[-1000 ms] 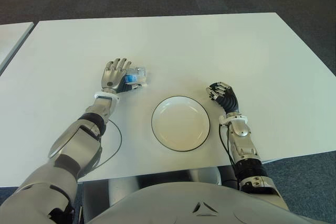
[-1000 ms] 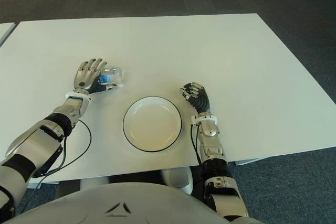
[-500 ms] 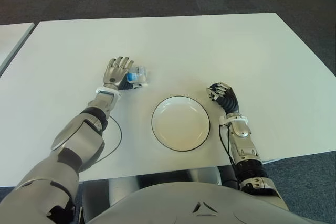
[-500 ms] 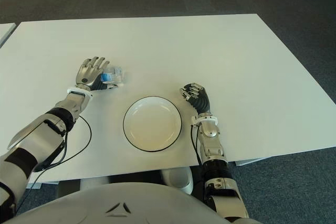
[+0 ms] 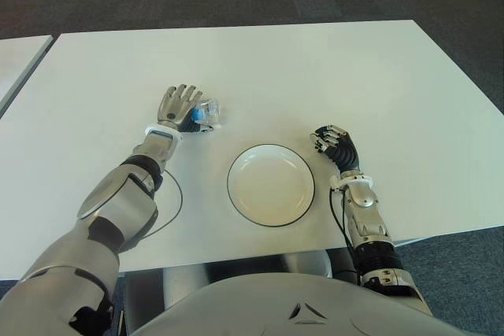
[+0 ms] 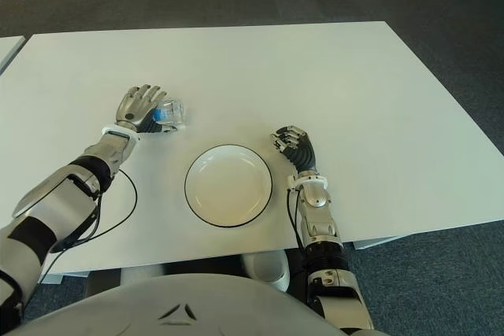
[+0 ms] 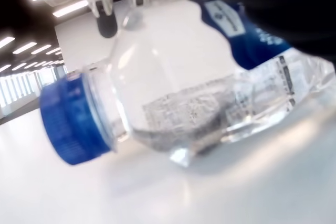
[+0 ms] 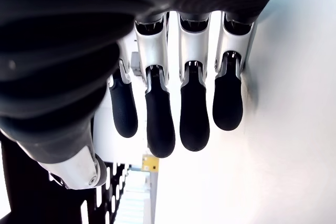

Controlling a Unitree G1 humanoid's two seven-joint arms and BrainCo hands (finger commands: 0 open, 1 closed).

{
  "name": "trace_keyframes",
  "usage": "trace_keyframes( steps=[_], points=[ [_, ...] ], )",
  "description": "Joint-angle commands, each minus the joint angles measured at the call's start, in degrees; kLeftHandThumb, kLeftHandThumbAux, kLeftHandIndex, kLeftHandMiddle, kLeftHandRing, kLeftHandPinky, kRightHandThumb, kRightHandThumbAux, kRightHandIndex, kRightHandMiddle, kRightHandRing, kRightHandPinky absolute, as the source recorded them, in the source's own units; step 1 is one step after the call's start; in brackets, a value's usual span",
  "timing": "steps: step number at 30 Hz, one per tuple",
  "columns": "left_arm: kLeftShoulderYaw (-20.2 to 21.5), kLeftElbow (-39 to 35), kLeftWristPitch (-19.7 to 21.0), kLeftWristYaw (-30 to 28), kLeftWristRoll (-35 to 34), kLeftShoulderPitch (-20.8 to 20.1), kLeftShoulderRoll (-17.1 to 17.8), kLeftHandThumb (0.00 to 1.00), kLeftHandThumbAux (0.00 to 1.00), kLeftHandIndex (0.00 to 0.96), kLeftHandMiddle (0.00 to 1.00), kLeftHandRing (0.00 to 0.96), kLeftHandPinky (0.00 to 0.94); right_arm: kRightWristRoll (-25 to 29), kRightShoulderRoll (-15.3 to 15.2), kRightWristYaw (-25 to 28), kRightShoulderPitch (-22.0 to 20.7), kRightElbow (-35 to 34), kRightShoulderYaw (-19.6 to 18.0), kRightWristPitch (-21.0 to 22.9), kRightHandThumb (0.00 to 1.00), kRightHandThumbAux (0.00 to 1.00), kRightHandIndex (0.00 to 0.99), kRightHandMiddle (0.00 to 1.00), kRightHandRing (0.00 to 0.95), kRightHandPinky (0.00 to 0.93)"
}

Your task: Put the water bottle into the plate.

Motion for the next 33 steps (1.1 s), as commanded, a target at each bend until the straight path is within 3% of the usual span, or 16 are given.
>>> trace_keyframes(
  steps=[1,10,16,24,33],
  points=[
    [0.9,2.6,-1.9,-7.3,-1.4,4.3,0.0,0.635,0.486,0.000,0.017,0.000,0.000,0.6,0.4,0.2,1.3,0.7,-0.1,1.6,0.707,0.729,0.433,0.597,0.606,0.608],
    [12.7,1.8,-5.7,-24.1,-14.6,3.2,0.6,0.654,0.482,0.000,0.001,0.000,0.005,0.1,0.3,-0.6,1.1,1.0,-0.3,2.0,0.707,0.730,0.433,0.595,0.602,0.599],
    [17.3,1.4,-3.5,-34.4,-20.0,1.9,0.8,0.642,0.465,0.000,0.000,0.000,0.074,-0.1,0.1,-0.8,0.9,1.7,-0.3,1.3,0.707,0.730,0.433,0.599,0.601,0.600],
    [18.7,0.9,-1.6,-38.2,-20.9,1.6,0.8,0.579,0.466,0.000,0.000,0.000,0.072,0.2,0.1,-0.5,0.5,2.3,-0.4,0.8,0.707,0.730,0.433,0.608,0.606,0.610],
    [20.1,0.8,-1.7,-38.5,-21.3,2.2,1.3,0.514,0.470,0.000,0.000,0.000,0.064,0.3,-0.1,-0.3,0.0,2.8,-0.5,1.1,0.708,0.730,0.434,0.608,0.614,0.622]
  ],
)
